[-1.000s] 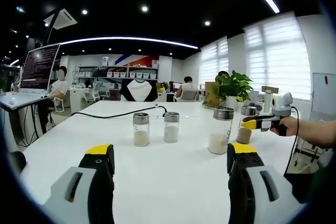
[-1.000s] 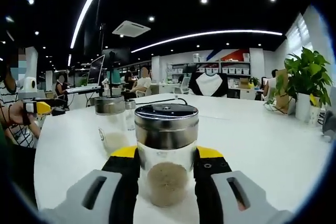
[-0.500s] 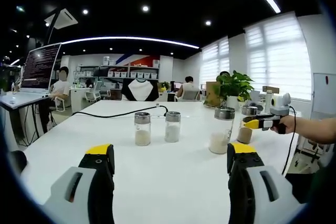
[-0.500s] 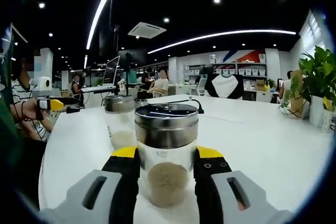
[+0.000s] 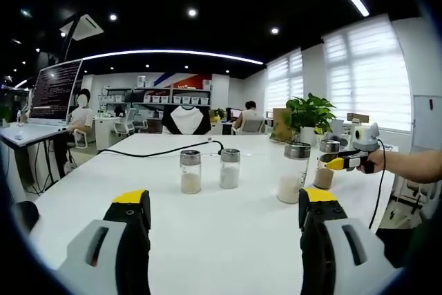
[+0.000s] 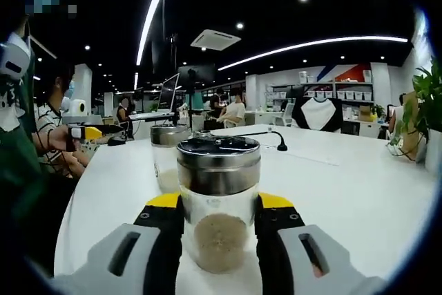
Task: Rotate the seasoning bottle until the label or dispensing opening points toward the visible target arrow and the bottle remains upright within the marked orientation range
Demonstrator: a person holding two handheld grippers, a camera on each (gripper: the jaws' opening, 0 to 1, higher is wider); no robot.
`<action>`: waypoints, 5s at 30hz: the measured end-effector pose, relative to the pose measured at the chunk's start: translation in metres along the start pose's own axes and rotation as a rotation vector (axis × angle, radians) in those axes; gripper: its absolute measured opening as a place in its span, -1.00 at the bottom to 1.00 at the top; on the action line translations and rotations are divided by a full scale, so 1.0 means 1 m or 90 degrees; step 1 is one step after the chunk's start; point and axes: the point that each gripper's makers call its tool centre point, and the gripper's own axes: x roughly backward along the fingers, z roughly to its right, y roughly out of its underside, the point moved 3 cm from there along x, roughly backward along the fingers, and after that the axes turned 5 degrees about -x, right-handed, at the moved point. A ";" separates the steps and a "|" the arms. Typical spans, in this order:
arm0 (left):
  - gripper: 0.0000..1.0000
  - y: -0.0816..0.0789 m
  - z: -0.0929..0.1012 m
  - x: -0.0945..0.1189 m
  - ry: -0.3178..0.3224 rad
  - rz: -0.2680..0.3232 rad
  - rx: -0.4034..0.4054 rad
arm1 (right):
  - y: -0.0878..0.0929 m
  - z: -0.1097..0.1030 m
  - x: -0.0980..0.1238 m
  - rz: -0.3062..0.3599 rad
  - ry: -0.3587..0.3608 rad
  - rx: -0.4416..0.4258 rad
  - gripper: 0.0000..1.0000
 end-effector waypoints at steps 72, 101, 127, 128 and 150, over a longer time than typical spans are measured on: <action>0.85 -0.003 0.003 0.001 0.010 0.001 0.007 | -0.006 -0.008 -0.003 0.038 0.481 -0.050 -0.24; 0.79 -0.003 0.016 -0.002 0.053 0.002 -0.034 | -0.005 -0.012 -0.002 0.033 0.407 -0.032 -0.25; 0.96 -0.003 0.010 0.000 0.038 0.012 -0.006 | -0.004 -0.010 0.000 0.008 0.213 -0.020 -0.25; 0.96 -0.003 0.010 0.000 0.039 0.010 -0.007 | -0.004 -0.010 0.000 0.008 0.208 -0.019 -0.25; 0.99 0.001 0.013 0.001 0.041 -0.012 -0.027 | -0.002 -0.012 0.004 0.013 0.078 -0.017 -0.24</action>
